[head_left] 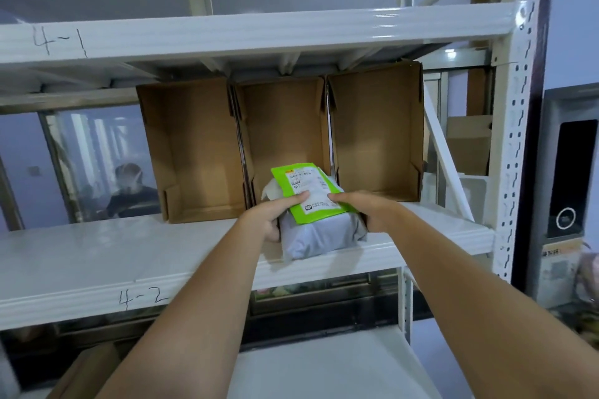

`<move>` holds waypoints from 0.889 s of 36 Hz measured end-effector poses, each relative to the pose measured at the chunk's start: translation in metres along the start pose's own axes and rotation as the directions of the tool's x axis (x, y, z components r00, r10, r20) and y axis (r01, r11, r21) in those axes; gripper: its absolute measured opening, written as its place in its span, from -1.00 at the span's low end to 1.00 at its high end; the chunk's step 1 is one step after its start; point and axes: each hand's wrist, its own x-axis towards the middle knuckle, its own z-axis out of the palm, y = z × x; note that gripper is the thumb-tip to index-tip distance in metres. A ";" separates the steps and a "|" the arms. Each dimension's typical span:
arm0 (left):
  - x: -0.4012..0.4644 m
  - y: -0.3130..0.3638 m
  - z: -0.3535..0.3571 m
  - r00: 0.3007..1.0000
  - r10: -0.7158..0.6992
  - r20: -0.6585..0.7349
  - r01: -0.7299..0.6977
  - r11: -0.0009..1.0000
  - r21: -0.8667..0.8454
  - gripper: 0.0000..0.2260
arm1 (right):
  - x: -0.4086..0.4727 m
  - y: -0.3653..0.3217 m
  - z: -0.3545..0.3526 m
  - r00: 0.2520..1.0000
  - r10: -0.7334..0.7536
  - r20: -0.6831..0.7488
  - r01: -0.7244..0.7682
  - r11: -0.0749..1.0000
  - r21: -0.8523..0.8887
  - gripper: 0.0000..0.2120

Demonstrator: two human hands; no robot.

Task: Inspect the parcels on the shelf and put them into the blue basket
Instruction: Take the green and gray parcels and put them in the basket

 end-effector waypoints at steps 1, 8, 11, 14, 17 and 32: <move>-0.002 -0.001 0.001 1.000 0.016 -0.005 -0.016 1.000 -0.006 -0.75 | -0.003 0.000 0.002 1.000 -0.015 0.012 0.015 1.000 0.026 -0.64; -0.027 -0.009 -0.001 0.987 0.126 0.102 -0.131 0.990 0.049 -0.65 | -0.029 0.002 0.011 0.978 -0.100 0.184 0.069 0.983 0.171 -0.49; -0.041 -0.013 -0.006 0.967 0.110 0.228 -0.135 0.986 0.099 -0.25 | -0.046 0.007 0.018 0.953 -0.132 0.272 0.081 0.978 0.191 -0.51; -0.054 -0.021 -0.010 0.941 0.069 0.331 -0.109 0.989 0.104 -0.18 | -0.062 0.014 0.024 0.929 -0.150 0.338 0.088 0.977 0.194 -0.56; -0.066 -0.033 -0.016 0.915 0.053 0.401 -0.079 0.996 0.047 -0.22 | -0.072 0.022 0.029 0.932 -0.110 0.345 0.054 0.984 0.168 -0.59; -0.110 -0.094 -0.039 0.824 -0.223 0.521 0.129 0.969 0.211 -0.27 | -0.106 0.089 0.045 0.756 0.067 0.651 -0.101 0.995 0.014 -0.21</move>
